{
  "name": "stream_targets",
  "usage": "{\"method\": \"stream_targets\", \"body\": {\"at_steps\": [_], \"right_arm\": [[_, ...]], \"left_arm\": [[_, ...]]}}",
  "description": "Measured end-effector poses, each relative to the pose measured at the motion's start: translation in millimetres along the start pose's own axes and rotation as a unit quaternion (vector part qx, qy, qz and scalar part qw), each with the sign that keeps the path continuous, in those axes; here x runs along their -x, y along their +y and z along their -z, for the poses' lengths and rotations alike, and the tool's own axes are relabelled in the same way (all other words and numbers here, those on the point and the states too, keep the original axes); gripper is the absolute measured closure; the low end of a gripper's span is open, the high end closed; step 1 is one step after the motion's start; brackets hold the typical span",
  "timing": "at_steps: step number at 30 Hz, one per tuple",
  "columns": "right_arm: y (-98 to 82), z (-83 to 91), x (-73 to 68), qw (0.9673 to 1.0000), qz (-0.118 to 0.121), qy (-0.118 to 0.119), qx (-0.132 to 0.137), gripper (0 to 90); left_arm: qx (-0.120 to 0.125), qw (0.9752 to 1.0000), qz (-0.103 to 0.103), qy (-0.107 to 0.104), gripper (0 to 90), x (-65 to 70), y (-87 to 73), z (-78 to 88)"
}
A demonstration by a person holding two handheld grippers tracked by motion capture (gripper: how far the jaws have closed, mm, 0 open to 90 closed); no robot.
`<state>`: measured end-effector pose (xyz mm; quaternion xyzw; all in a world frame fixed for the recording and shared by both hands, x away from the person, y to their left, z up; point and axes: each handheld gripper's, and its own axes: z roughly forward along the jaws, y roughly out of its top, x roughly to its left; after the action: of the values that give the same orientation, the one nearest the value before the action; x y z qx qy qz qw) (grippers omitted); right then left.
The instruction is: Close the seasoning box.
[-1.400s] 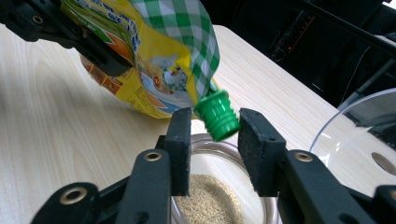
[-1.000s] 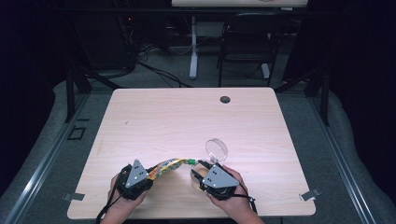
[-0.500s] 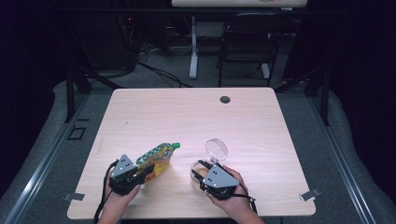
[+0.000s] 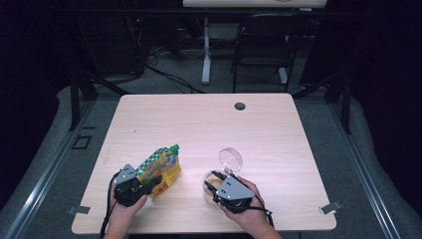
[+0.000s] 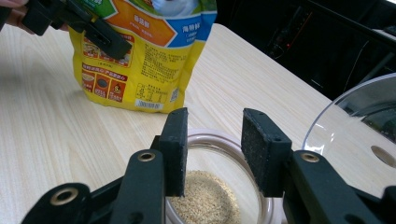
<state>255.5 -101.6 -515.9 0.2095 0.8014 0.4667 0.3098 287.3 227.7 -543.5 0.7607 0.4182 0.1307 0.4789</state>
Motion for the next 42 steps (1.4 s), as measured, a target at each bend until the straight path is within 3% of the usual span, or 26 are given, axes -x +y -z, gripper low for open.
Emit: {"method": "stream_targets", "body": {"at_steps": [8, 17, 26, 29, 34, 42], "right_arm": [[0.5, -0.6, 0.9, 1.0000, -0.004, 0.002, 0.002, 60.6], [2.2, -1.7, 0.9, 0.9998, -0.014, 0.012, -0.004, 57.1], [2.4, -1.7, 3.1, 0.9996, -0.022, 0.016, 0.004, 50.9], [2.2, -1.6, 4.8, 0.9993, -0.025, 0.028, 0.000, 49.9], [3.8, 1.7, 6.2, 0.9993, -0.030, 0.023, 0.007, 46.5], [8.6, 12.2, 17.0, 0.9965, -0.072, 0.038, 0.018, 52.1]], "left_arm": [[0.023, 0.9996, 0.017, -0.005, 63.9, -1.1, -1.1, 8.8], [0.023, 0.9997, 0.011, 0.008, 49.4, -0.4, -2.2, 11.2], [0.022, 0.9998, 0.002, 0.002, 40.9, 2.8, -1.7, 14.3], [0.018, 0.9998, -0.001, 0.001, 40.2, 5.4, -0.7, 15.8], [0.022, 0.9997, -0.002, 0.003, 40.2, 7.9, 0.5, 18.8], [0.023, 0.9997, -0.003, 0.012, 39.5, 10.9, 3.5, 21.9]]}}
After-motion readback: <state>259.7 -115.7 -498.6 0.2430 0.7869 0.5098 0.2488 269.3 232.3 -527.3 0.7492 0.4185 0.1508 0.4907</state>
